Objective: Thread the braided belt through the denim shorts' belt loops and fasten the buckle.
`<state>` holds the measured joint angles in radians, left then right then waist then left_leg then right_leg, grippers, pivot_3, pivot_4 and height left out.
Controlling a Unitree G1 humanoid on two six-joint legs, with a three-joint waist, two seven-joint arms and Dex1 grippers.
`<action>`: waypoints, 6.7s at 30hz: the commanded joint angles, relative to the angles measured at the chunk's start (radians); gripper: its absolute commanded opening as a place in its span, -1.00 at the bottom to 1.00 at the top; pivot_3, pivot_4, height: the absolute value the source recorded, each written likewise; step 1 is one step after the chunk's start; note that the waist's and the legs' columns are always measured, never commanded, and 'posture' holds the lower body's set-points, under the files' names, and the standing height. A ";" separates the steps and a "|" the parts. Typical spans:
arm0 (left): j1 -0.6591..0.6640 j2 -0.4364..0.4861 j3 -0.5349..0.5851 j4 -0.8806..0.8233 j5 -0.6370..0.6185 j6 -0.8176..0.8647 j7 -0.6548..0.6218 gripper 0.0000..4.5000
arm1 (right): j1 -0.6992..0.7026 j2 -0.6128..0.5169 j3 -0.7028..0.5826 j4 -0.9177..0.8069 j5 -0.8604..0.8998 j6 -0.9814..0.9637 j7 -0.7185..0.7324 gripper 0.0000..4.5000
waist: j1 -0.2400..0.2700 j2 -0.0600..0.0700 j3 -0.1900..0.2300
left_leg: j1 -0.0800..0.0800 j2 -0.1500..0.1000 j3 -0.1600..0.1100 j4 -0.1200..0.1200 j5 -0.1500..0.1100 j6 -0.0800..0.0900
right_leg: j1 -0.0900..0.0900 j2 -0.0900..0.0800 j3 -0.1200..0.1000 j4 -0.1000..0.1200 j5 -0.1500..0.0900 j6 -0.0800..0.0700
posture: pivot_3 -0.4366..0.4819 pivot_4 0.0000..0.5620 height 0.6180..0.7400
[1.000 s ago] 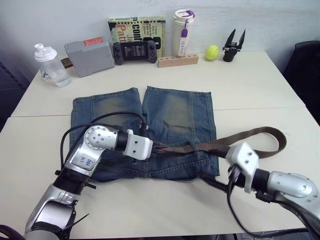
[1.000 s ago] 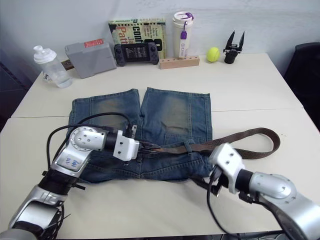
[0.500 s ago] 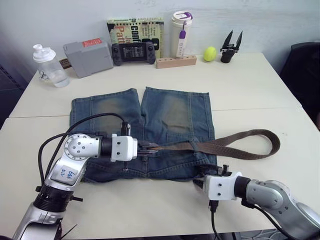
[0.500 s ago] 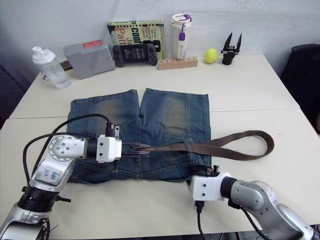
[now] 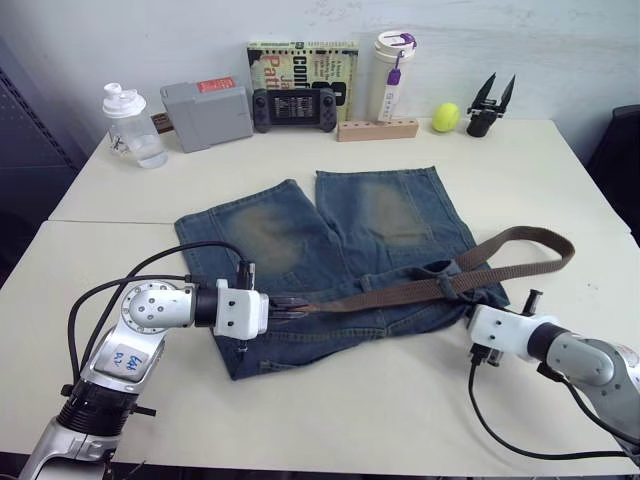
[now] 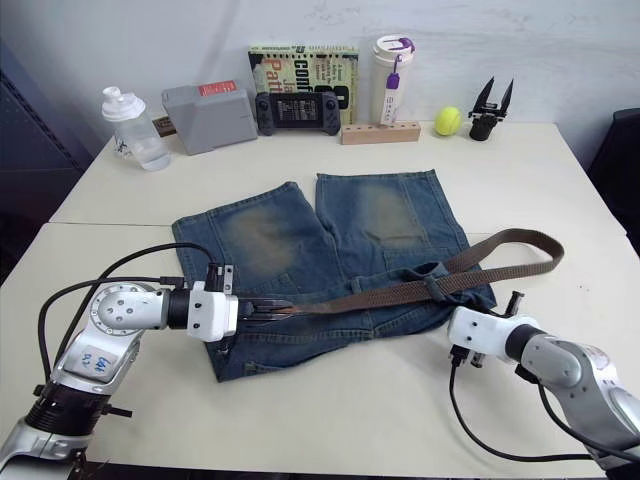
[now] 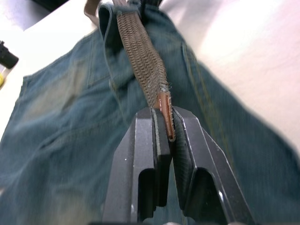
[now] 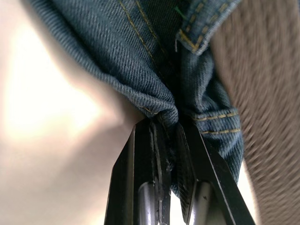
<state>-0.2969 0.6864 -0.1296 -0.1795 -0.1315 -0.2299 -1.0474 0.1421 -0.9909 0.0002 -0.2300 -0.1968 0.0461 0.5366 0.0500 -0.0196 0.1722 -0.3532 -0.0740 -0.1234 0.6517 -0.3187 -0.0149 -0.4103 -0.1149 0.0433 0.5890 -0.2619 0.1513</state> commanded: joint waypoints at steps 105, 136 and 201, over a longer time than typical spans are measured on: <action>0.029 -0.046 -0.052 0.127 0.049 -0.217 0.017 0.09 | -0.323 0.685 -0.050 -0.021 1.620 0.875 -0.641 -1.00 | -0.054 0.013 0.008 | -0.004 0.016 0.001 -0.005 -0.003 -0.005 | -0.015 0.013 0.008 0.004 -0.001 -0.006 | -0.05 -0.47 0.61; -0.104 -0.109 -0.080 0.392 0.274 -0.557 0.262 -0.98 | -0.284 0.733 -0.093 -0.103 1.666 0.874 -0.698 -1.00 | -0.053 0.013 0.007 | -0.004 0.017 0.001 -0.005 -0.003 -0.006 | -0.017 0.017 0.010 0.006 0.000 -0.007 | -0.05 -0.47 0.61; -0.072 -0.019 -0.087 0.403 0.366 -0.625 0.439 -1.00 | -0.198 0.027 -0.061 -0.540 1.169 0.736 -0.170 0.98 | -0.049 0.013 0.008 | -0.006 0.017 0.004 -0.003 -0.003 -0.006 | -0.018 0.016 0.010 0.006 0.000 -0.007 | -0.05 -0.47 0.61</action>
<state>-0.3784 0.6558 -0.2357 0.2491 0.2704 -0.8592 -0.6139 -0.0867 -0.8126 -0.2048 -0.6614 1.2840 0.8844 0.1725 0.0014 -0.0066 0.1798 -0.3596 -0.0575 -0.1177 0.6489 -0.3216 -0.0204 -0.4281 -0.0985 0.0532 0.5944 -0.2618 0.1450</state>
